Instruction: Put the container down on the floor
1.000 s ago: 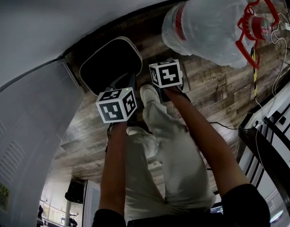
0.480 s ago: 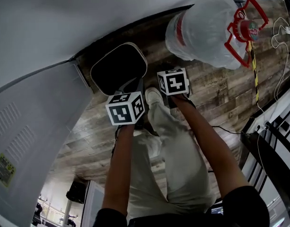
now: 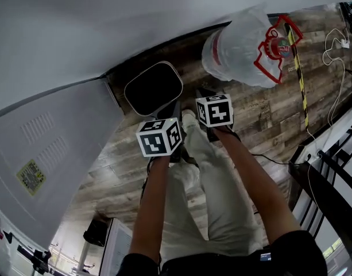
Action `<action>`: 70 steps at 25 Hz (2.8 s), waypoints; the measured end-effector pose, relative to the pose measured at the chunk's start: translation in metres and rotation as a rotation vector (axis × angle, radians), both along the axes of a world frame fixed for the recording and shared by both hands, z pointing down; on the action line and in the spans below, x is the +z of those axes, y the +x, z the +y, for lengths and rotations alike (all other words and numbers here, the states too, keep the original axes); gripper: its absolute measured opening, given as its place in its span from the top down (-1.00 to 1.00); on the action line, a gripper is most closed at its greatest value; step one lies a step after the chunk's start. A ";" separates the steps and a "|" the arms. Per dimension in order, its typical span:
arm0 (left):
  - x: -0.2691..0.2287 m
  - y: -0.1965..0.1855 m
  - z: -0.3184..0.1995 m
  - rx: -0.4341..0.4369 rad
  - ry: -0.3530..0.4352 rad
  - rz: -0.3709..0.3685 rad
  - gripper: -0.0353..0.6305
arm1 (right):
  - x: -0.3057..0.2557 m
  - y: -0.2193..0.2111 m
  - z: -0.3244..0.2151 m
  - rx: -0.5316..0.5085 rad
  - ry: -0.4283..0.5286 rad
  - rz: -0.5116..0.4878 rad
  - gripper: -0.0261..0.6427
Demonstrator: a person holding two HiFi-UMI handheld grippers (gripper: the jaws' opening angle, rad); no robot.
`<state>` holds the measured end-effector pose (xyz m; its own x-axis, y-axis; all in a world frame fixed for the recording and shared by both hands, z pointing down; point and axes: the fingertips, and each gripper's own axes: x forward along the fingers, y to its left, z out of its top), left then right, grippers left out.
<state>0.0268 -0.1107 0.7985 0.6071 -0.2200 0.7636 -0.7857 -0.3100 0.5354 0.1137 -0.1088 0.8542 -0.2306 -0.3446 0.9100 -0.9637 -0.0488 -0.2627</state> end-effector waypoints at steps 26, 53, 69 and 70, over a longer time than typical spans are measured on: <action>-0.201 -0.006 -0.040 -0.062 0.087 -0.039 0.84 | -0.224 0.003 -0.032 -0.024 0.062 -0.055 0.83; -0.479 -0.039 0.009 -0.026 0.381 -0.036 0.84 | -0.490 -0.041 0.002 -0.102 0.349 -0.102 0.83; -0.595 -0.069 0.055 -0.004 0.570 0.046 0.84 | -0.612 -0.086 0.047 -0.118 0.583 -0.111 0.83; -0.600 -0.072 0.058 0.001 0.581 0.047 0.84 | -0.621 -0.088 0.049 -0.117 0.602 -0.111 0.83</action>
